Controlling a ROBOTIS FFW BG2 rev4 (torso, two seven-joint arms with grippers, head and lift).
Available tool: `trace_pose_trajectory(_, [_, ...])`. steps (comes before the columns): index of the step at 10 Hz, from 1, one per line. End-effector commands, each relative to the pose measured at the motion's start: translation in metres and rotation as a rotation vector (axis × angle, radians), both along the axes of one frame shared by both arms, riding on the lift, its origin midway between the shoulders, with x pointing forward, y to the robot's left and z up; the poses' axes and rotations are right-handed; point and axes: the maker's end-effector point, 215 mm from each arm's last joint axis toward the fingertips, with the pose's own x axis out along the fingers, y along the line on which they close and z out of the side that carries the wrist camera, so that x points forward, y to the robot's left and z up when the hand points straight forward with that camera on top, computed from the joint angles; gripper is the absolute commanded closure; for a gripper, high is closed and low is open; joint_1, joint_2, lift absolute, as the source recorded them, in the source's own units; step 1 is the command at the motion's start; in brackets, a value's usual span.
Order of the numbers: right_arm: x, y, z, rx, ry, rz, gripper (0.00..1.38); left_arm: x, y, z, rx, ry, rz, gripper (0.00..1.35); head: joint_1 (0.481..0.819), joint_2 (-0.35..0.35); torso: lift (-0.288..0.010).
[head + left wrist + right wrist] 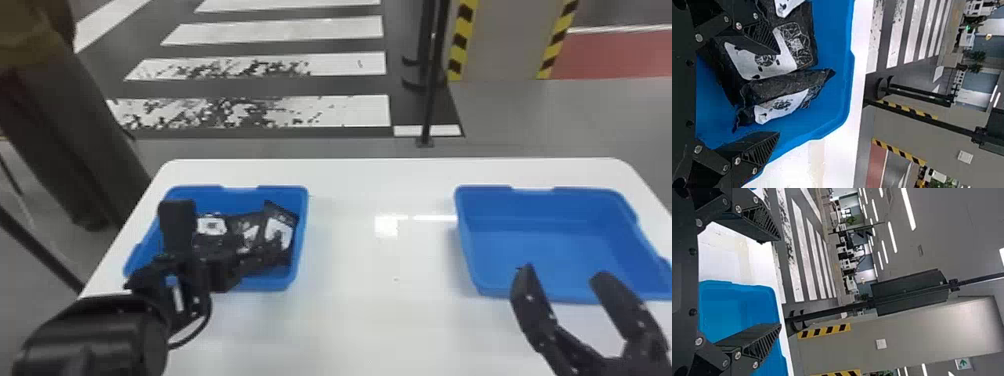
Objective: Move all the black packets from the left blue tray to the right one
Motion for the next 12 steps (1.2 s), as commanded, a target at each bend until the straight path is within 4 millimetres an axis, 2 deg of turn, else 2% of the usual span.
trace_pose_trajectory(1, [0.000, 0.001, -0.001, 0.007, 0.001, 0.001, 0.26, 0.008, -0.012, -0.002, -0.010, 0.008, -0.027, 0.38, 0.695, 0.088, -0.140])
trace_pose_trajectory(3, [0.000, 0.001, -0.003, 0.016, 0.007, 0.001, 0.26, 0.006, -0.020, -0.018, -0.050, 0.071, -0.035, 0.49, 0.695, 0.068, -0.140])
trace_pose_trajectory(4, [0.000, 0.000, -0.003, 0.022, 0.008, 0.000, 0.26, 0.001, -0.025, -0.028, -0.061, 0.113, -0.045, 0.66, 0.695, 0.065, -0.140])
trace_pose_trajectory(5, [0.000, 0.001, -0.005, 0.029, 0.012, 0.001, 0.26, -0.002, -0.024, -0.034, -0.048, 0.137, -0.045, 0.77, 0.695, 0.058, -0.140])
trace_pose_trajectory(7, [0.000, 0.001, -0.005, 0.033, 0.012, 0.002, 0.26, 0.013, -0.014, -0.018, 0.000, 0.046, -0.036, 0.88, 0.695, 0.058, -0.140])
trace_pose_trajectory(8, [0.000, 0.001, -0.006, 0.034, 0.014, 0.002, 0.26, 0.015, -0.011, -0.016, 0.012, 0.030, -0.023, 1.23, 0.695, 0.061, -0.140])
trace_pose_trajectory(10, [-0.001, 0.001, -0.008, 0.040, 0.020, 0.002, 0.26, 0.026, -0.005, 0.006, 0.020, -0.066, -0.007, 1.20, 0.695, 0.072, -0.140])
trace_pose_trajectory(11, [-0.001, 0.002, -0.008, 0.042, 0.020, 0.004, 0.26, 0.024, -0.003, 0.013, 0.024, -0.084, -0.010, 1.20, 0.695, 0.076, -0.140])
trace_pose_trajectory(12, [-0.001, 0.003, -0.006, 0.045, 0.014, 0.009, 0.26, 0.010, 0.001, 0.026, 0.022, -0.092, -0.003, 1.20, 0.695, 0.078, -0.140])
